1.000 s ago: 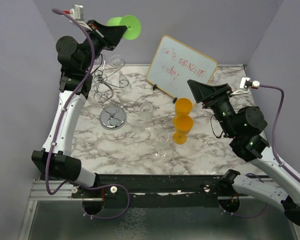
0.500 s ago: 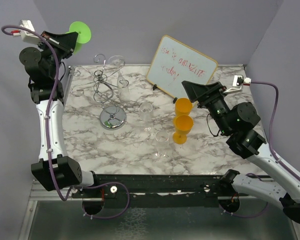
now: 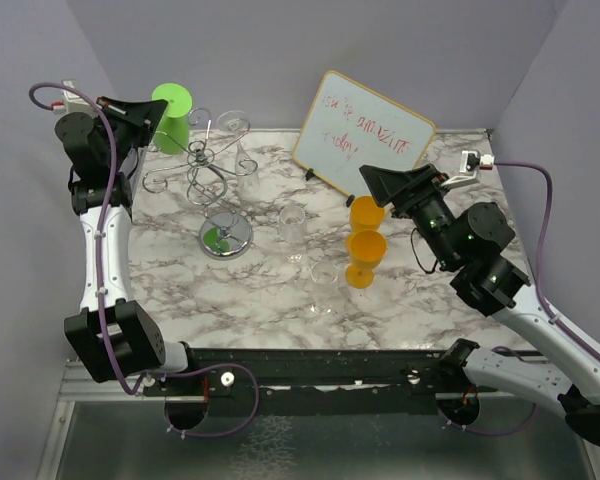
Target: Place the wine glass upside down on the wine glass rack
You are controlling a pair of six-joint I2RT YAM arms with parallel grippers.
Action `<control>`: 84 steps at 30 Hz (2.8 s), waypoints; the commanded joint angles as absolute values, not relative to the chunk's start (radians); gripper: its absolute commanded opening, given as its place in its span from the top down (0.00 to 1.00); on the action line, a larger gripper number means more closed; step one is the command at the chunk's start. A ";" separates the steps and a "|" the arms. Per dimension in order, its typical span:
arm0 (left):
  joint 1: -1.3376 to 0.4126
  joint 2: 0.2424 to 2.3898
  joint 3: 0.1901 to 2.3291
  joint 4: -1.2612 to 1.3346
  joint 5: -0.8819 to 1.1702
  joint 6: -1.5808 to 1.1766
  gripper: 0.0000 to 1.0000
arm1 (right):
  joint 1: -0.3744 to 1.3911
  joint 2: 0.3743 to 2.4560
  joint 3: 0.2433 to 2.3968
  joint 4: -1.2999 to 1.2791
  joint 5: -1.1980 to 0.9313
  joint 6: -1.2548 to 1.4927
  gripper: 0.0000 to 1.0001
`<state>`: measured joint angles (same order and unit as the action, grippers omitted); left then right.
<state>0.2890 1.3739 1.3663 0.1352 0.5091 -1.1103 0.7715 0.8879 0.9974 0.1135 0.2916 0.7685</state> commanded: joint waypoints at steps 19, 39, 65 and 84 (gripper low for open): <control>0.283 1.325 1.240 0.129 0.571 -1.390 1.00 | 0.776 0.896 1.031 0.104 0.247 0.767 0.28; 0.211 1.437 1.284 0.202 0.612 -1.441 1.00 | 0.776 0.896 1.008 0.148 0.212 0.784 0.29; 0.202 1.531 1.389 0.167 0.515 -1.388 1.00 | 0.776 0.881 0.990 0.161 0.238 0.788 0.29; 0.204 1.456 1.416 -0.060 0.392 -1.149 1.00 | 0.775 0.874 0.979 0.147 0.262 0.771 0.29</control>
